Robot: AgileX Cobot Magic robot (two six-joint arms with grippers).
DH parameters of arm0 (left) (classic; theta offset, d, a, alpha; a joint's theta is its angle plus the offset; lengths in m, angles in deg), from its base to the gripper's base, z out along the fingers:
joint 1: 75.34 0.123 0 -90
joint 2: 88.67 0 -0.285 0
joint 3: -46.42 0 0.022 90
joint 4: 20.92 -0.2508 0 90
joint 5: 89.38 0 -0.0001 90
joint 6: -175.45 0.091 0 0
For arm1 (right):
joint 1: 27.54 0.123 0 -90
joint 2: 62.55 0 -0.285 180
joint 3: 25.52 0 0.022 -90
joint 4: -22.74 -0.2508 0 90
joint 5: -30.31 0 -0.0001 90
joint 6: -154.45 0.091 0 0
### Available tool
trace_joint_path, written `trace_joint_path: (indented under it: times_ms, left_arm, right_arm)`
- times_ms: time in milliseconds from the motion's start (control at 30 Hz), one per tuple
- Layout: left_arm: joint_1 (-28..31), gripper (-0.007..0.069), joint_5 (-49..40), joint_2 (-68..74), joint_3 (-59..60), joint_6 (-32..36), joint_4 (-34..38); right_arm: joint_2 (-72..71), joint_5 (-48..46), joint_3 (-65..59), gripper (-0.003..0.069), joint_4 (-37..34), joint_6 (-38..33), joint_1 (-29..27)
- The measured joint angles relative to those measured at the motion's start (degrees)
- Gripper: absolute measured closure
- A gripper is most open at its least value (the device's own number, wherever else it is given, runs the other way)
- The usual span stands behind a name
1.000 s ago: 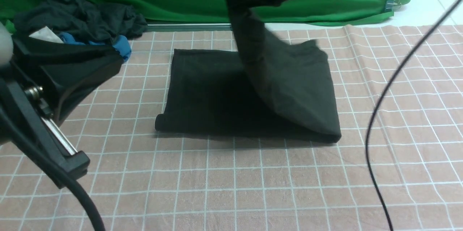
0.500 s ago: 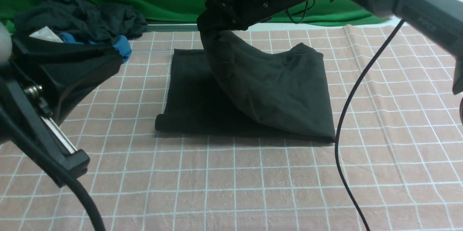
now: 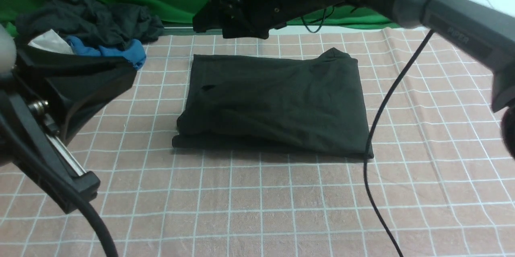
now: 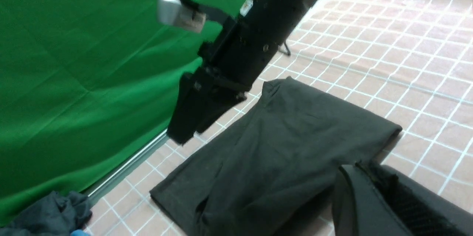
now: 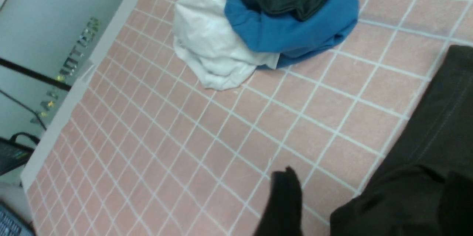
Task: Fold a long-sleeved shirt over a pink coffee tablecloth.
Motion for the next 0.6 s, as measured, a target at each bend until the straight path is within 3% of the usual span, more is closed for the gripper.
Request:
trace_joint_path:
  times_ms: [100,200,233,267,333,500,600]
  left_arm:
    - [0.0,0.0606,-0.2,0.0,0.0,-2.6,-1.7]
    - [0.0,0.0606,0.3,1.5,0.0,-8.0,-5.0]
    - [0.0,0.0606,1.2,3.6,0.0,-11.4,-6.6]
    - [0.0,0.0606,1.4,4.0,0.0,-11.8,-7.0]
    - [0.0,0.0606,2.7,9.2,-0.7,-15.9,-8.2]
    - [0.0,0.0606,6.3,25.4,-5.1,-19.5,-8.1]
    - [0.2,0.0606,8.6,35.5,-8.4,-19.6,-7.6]
  right_arm:
    - [-3.1,-4.0,0.0,0.0204,2.9,0.0,-1.9]
    - [-8.1,-10.7,0.4,0.0361,10.0,0.0,-4.9]
    - [-9.8,-14.2,0.5,0.0443,14.7,0.1,-5.8]
    - [-10.0,-15.1,0.5,0.0466,15.4,0.1,-6.0]
    - [-12.8,-18.3,-0.6,0.0573,24.0,2.4,-6.8]
    - [-19.3,-18.1,-10.1,0.0636,43.5,9.8,-8.4]
    - [-22.0,-12.3,-18.4,0.0641,45.0,12.1,-11.1]
